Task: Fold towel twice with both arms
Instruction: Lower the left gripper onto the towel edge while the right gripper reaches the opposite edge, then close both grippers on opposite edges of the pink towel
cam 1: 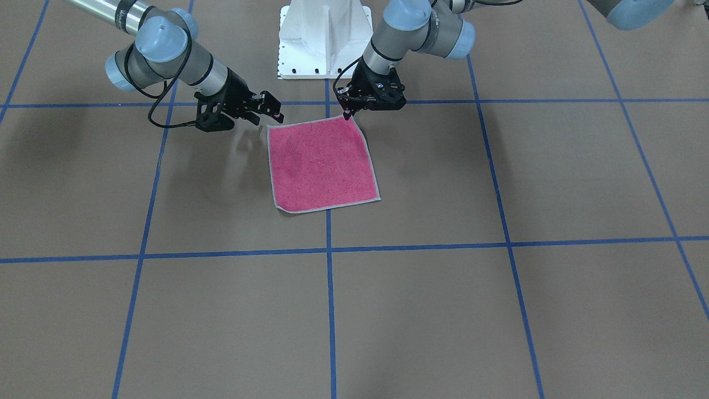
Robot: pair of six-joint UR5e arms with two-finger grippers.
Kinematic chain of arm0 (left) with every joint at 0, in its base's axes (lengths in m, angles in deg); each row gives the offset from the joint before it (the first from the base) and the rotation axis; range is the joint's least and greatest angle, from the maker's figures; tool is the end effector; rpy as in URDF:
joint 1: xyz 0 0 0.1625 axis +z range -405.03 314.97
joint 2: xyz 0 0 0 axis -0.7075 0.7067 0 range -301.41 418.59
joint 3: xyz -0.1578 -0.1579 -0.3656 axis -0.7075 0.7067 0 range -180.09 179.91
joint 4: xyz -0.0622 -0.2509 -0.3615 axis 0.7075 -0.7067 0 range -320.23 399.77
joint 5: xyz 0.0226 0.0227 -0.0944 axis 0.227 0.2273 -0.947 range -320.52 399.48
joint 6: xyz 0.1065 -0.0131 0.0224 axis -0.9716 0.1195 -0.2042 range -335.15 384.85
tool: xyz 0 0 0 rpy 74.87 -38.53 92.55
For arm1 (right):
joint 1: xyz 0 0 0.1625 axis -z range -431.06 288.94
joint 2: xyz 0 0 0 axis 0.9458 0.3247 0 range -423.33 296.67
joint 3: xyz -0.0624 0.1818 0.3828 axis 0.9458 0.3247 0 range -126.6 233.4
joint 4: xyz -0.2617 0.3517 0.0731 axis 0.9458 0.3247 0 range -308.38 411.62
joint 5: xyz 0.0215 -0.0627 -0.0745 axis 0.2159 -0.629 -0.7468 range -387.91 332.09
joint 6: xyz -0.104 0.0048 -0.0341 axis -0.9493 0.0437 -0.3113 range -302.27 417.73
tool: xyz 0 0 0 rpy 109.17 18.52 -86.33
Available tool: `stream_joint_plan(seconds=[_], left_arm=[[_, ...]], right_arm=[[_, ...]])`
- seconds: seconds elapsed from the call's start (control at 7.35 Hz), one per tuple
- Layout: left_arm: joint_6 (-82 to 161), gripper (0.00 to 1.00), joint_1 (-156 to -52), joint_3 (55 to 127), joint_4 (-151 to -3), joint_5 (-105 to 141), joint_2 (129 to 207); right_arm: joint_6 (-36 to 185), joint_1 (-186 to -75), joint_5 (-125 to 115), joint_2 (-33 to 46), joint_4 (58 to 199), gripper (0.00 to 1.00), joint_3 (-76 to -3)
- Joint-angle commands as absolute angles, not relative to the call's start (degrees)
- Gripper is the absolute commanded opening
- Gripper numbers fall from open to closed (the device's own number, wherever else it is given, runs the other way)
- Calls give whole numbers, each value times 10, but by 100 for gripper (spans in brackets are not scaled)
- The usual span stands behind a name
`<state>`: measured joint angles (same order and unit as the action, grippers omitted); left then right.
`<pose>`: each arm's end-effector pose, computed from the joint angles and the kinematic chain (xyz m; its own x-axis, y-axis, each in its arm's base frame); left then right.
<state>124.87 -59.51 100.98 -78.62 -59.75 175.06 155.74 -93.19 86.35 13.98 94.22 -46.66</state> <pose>0.6165 -0.2786 0.2408 0.3707 -0.2731 -0.8877 0.1722 0.9594 -0.2233 -0.5344 -0.3127 0.3566 0.3136 0.2648 0.9119 -0.0296 0.9626 -0.2693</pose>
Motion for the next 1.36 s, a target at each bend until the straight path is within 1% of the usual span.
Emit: stream_joint_plan(seconds=[0.0,0.14,0.27,0.41,1.22], left_arm=[[1249,0,-595,1010,-786,-597,1750],[1249,0,-595,1010,-786,-597,1750],[1249,0,-595,1010,-786,-597,1750],[1249,0,-595,1010,-786,-597,1750],[1249,0,-595,1023,-785,-598,1750]], right_arm=[[1555,-935,863,131,968,78,-466],[1555,-934,863,130,968,78,-467],[1555,-931,863,126,968,73,-466],[1555,-931,862,126,969,61,-465],[1553,-929,856,126,970,61,-461]])
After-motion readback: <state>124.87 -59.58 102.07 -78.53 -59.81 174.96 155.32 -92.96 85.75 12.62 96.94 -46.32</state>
